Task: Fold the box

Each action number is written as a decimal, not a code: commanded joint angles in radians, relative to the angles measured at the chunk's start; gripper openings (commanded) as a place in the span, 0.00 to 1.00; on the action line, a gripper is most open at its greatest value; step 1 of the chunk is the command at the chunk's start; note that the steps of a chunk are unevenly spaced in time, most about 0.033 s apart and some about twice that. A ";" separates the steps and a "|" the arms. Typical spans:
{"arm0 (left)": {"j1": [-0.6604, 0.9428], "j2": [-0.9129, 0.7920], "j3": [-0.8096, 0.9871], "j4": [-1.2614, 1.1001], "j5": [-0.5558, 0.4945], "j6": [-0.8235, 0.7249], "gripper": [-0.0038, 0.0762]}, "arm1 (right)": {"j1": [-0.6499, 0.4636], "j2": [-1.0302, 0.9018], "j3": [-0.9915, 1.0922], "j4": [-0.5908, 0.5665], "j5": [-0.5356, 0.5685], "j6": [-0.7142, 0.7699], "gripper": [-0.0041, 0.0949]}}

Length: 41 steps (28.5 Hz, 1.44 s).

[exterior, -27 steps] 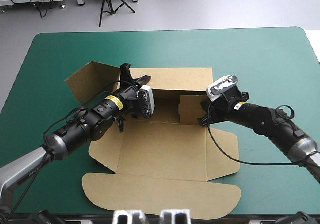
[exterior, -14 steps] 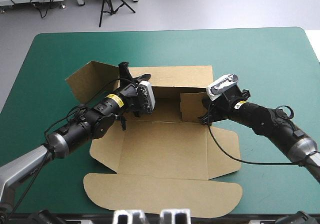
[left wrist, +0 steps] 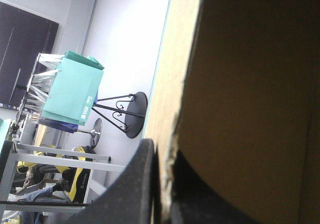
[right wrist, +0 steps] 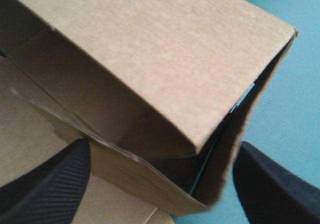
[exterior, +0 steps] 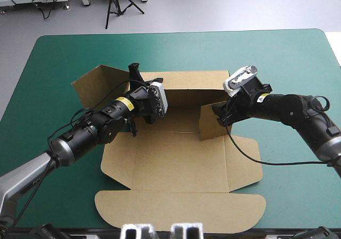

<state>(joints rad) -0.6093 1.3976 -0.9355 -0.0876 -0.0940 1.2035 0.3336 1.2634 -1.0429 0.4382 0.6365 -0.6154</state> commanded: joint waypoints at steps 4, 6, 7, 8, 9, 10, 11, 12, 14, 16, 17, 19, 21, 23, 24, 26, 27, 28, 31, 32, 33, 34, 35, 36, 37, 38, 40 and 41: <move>-0.008 -0.018 -0.020 -0.030 0.039 -0.029 0.04 | -0.006 -0.069 -0.146 -0.018 0.148 0.036 0.84; -0.008 -0.018 -0.020 -0.030 0.039 -0.029 0.04 | -0.006 -0.091 -0.168 -0.046 0.148 0.053 0.77; -0.008 -0.018 -0.020 -0.030 0.039 -0.029 0.04 | -0.006 -0.102 -0.180 -0.065 0.144 0.068 0.73; -0.008 -0.018 -0.020 -0.030 0.039 -0.029 0.04 | -0.006 -0.109 -0.190 -0.086 0.144 0.087 0.69; -0.008 -0.018 -0.020 -0.030 0.039 -0.029 0.04 | -0.006 -0.121 -0.198 -0.114 0.144 0.128 0.63; -0.008 -0.018 -0.020 -0.035 0.039 -0.029 0.04 | -0.006 -0.126 -0.207 -0.148 0.142 0.163 0.59; -0.008 -0.018 -0.020 -0.041 0.037 -0.029 0.04 | -0.006 -0.132 -0.214 -0.184 0.140 0.194 0.56; -0.008 -0.018 -0.020 -0.042 0.037 -0.029 0.04 | -0.006 -0.134 -0.222 -0.216 0.138 0.237 0.52; -0.008 -0.018 -0.020 -0.043 0.029 -0.029 0.04 | -0.006 -0.133 -0.237 -0.275 0.137 0.303 0.50; -0.008 -0.018 -0.020 -0.047 0.010 -0.029 0.04 | -0.006 -0.133 -0.244 -0.299 0.126 0.343 0.50; -0.008 -0.018 -0.020 -0.049 0.000 -0.029 0.04 | -0.006 -0.133 -0.244 -0.303 0.113 0.353 0.50; -0.006 -0.018 -0.020 -0.051 -0.015 -0.029 0.04 | -0.006 -0.131 -0.244 -0.303 0.094 0.355 0.50; -0.004 -0.018 -0.020 -0.060 -0.015 -0.029 0.04 | -0.006 -0.131 -0.244 -0.303 0.072 0.366 0.50; 0.006 -0.018 -0.020 -0.064 -0.015 -0.029 0.04 | -0.006 -0.129 -0.244 -0.303 0.052 0.371 0.50; 0.014 -0.018 -0.020 -0.080 -0.015 -0.027 0.04 | -0.006 -0.129 -0.244 -0.303 0.043 0.379 0.50; 0.047 -0.018 -0.020 -0.098 -0.015 -0.008 0.04 | -0.006 -0.120 -0.245 -0.311 0.043 0.391 0.50; 0.069 -0.018 -0.020 -0.107 -0.015 -0.005 0.04 | -0.006 -0.118 -0.245 -0.311 0.045 0.391 0.50; 0.093 -0.018 -0.020 -0.112 -0.015 0.000 0.04 | -0.006 -0.109 -0.245 -0.311 0.047 0.391 0.50; 0.152 -0.018 -0.017 -0.133 -0.013 0.020 0.04 | -0.006 -0.090 -0.245 -0.311 0.024 0.391 0.50; 0.163 -0.018 -0.017 -0.133 -0.009 0.020 0.04 | -0.006 -0.084 -0.245 -0.311 0.010 0.391 0.50; 0.172 -0.020 -0.017 -0.133 -0.003 0.020 0.04 | -0.006 -0.079 -0.245 -0.311 -0.003 0.391 0.50; 0.173 -0.020 -0.017 -0.133 0.003 0.020 0.04 | -0.006 -0.068 -0.247 -0.309 -0.016 0.391 0.50; 0.173 -0.020 -0.017 -0.133 0.004 0.020 0.04 | -0.006 -0.054 -0.247 -0.309 -0.031 0.391 0.50; 0.168 -0.020 -0.017 -0.133 0.007 0.020 0.04 | -0.006 -0.024 -0.259 -0.309 -0.036 0.380 0.50; 0.164 -0.020 -0.017 -0.133 0.007 0.020 0.04 | -0.006 -0.011 -0.265 -0.309 -0.039 0.376 0.50; 0.163 -0.020 -0.017 -0.133 0.007 0.020 0.04 | -0.006 0.025 -0.281 -0.309 -0.060 0.374 0.50; 0.163 -0.020 -0.017 -0.133 0.009 0.020 0.04 | -0.006 0.057 -0.305 -0.309 -0.077 0.374 0.45; 0.163 -0.020 -0.017 -0.133 0.011 0.020 0.04 | -0.006 0.073 -0.323 -0.309 -0.085 0.377 0.41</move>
<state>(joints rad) -0.4434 1.3977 -0.9355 -0.1799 -0.1041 1.2473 0.3317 1.3191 -1.2955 0.1294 0.6461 -0.2313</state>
